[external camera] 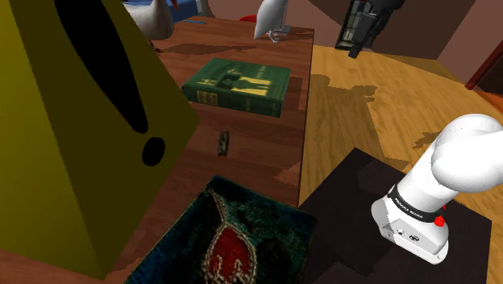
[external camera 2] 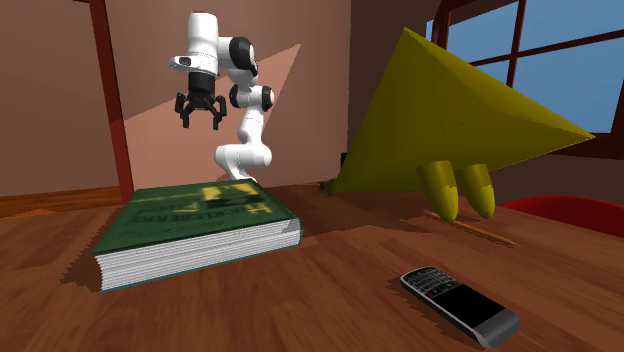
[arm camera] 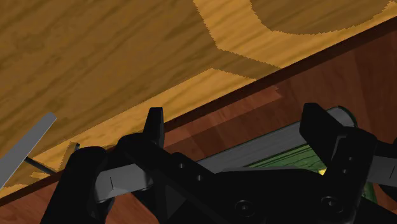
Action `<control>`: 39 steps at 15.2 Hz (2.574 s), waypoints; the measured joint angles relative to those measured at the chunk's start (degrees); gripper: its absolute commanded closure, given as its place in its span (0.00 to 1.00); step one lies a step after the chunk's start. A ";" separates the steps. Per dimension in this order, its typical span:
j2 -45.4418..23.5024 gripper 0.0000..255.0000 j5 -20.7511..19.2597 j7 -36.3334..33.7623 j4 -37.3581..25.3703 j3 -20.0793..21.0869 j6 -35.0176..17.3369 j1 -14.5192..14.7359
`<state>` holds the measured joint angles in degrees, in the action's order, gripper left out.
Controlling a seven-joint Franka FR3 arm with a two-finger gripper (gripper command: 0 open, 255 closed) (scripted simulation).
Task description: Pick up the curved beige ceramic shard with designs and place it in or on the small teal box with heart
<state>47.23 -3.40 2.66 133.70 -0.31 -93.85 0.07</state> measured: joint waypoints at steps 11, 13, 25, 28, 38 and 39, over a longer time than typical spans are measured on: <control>-2.20 0.00 8.42 -21.60 1.02 14.36 -0.48 0.16; -3.76 0.00 9.99 -26.24 -0.22 17.28 -0.33 -0.07; -23.11 0.00 13.97 -56.71 -13.42 37.30 -4.38 -4.64; -30.05 0.00 12.04 -65.18 -17.61 42.65 -5.93 -6.39; -57.25 0.00 -4.46 -92.94 -35.83 52.32 -2.09 -3.83; -57.00 0.00 -4.53 -93.11 -35.68 52.34 -1.78 -3.89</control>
<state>-9.77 -7.93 -90.45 98.03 52.03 -95.63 -3.82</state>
